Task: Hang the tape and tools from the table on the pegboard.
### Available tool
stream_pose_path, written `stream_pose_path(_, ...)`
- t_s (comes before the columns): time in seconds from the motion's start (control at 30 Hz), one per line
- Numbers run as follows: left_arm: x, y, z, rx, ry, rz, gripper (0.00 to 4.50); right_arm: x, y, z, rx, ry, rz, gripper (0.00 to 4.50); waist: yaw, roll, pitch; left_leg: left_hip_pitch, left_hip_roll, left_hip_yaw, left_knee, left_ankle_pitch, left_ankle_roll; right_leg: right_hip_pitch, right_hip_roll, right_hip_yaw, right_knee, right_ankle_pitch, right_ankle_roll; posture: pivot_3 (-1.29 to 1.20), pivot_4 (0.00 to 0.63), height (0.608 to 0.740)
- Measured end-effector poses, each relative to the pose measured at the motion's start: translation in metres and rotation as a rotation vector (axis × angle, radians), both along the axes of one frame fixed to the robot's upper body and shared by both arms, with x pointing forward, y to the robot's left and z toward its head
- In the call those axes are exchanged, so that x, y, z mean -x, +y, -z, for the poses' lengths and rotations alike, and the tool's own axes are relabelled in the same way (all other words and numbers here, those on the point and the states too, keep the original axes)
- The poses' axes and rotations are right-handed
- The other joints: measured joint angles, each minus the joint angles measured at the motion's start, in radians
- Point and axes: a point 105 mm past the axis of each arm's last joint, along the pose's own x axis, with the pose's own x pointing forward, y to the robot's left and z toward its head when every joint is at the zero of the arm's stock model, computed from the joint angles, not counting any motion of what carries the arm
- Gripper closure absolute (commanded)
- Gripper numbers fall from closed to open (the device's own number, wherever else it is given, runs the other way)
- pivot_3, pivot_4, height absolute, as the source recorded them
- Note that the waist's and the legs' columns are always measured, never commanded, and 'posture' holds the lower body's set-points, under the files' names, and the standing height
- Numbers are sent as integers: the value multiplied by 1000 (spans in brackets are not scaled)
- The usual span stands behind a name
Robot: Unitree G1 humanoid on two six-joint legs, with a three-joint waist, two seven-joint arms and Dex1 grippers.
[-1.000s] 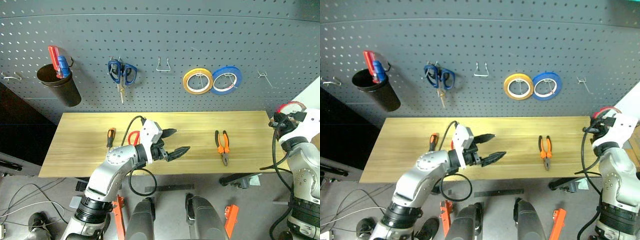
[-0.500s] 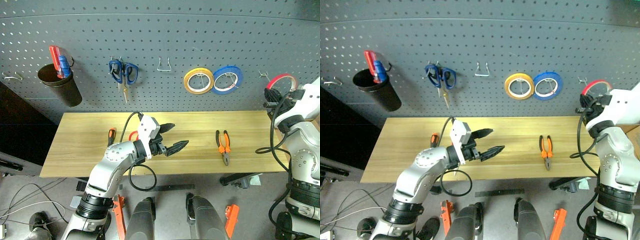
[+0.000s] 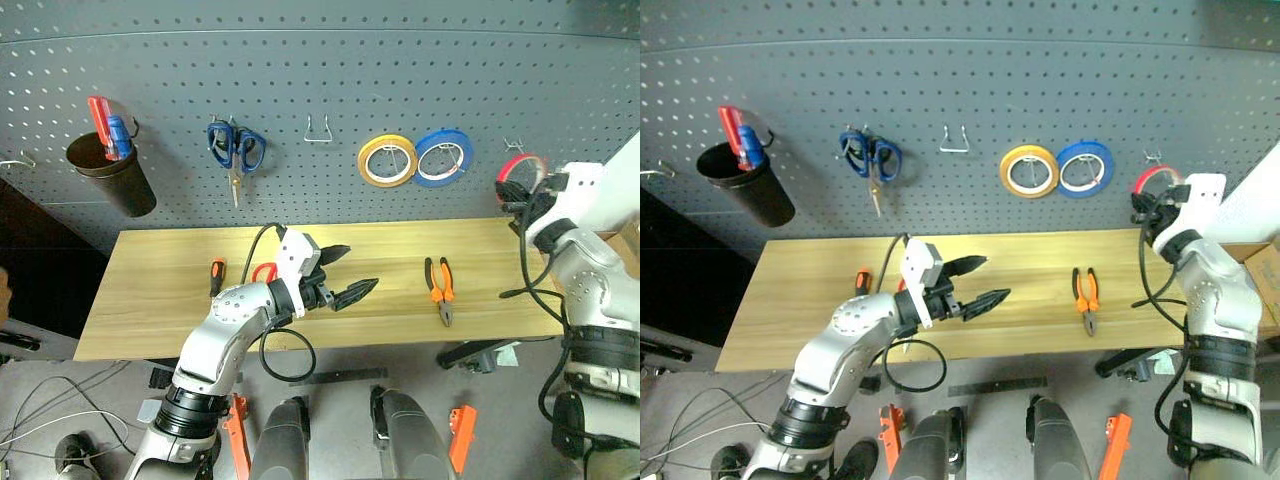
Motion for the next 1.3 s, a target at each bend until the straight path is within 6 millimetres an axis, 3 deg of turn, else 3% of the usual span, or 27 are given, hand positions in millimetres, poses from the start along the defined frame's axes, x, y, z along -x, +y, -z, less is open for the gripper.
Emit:
stream_pose_path(0.23, -3, 3, -3, 3, -10, -29, 131, -37, 3, -6, 39, -8, 16, 4481, 0, 0, 0, 0, 0, 0, -1, 0, 0, 0, 1, 1, 0, 1, 1, -77, 260, 740)
stream_pose_path(0.27, -3, 3, -3, 3, -11, -29, 131, -39, 1, -6, 42, -9, 24, 4301, 1, 0, 0, 0, 0, 0, -2, 0, 0, 0, 1, 1, 0, 1, 1, -76, 260, 740)
stream_pose_path(0.33, -3, 3, -4, 3, -14, -34, 131, -42, -1, -2, 42, -3, 37, 3841, 3, 0, 0, -1, 0, 0, -1, 0, 1, -1, 1, 1, 0, 1, 1, -75, 260, 740)
stream_pose_path(0.5, -4, 5, -5, 1, -17, -49, 131, -41, -5, 3, 55, 4, 55, 2196, 9, 0, 0, -3, 0, 0, 0, 0, 1, -1, 1, 1, -1, 1, 1, -80, 270, 740)
stream_pose_path(0.7, -4, 18, 0, -31, -11, -77, 131, -2, -11, 27, 81, 76, 61, 97, 21, 0, 0, -3, 0, -1, -1, -1, 1, -2, 1, 1, 0, 1, 1, -87, 278, 740)
stream_pose_path(0.8, 3, 27, 12, -60, 20, -87, 131, 40, -7, 37, 96, 158, 48, 18, 26, 0, 0, -4, 1, -1, -1, -1, 1, -3, 1, 1, 0, 0, 0, -95, 281, 740)
stream_pose_path(0.9, 11, 44, 27, -109, 63, -115, 131, 86, 14, 62, 115, 317, 6, 18, 23, 0, 0, -4, 2, -1, -1, -1, 1, -4, 1, 0, 0, 0, 0, -109, 291, 740)
stream_pose_path(0.97, 16, 54, 37, -152, 86, -124, 131, 103, 31, 81, 128, 432, -19, 18, 10, 0, 1, -3, 3, -1, -1, -1, 1, -4, 1, 1, 1, -3, -7, -113, 298, 740)
stream_pose_path(1.07, 23, 68, 50, -200, 114, -152, 131, 105, 53, 103, 141, 552, -41, 18, -5, -1, 2, -1, 3, -2, 0, -1, 1, -5, 1, 1, -1, -4, -7, -97, 297, 740)
stream_pose_path(1.3, 38, 75, 51, -216, 123, -155, 131, 71, 59, 116, 162, 660, 50, 18, -1, -3, 4, -6, 2, -2, 0, -1, 1, -9, 1, 2, -1, -3, -7, -83, 294, 740)
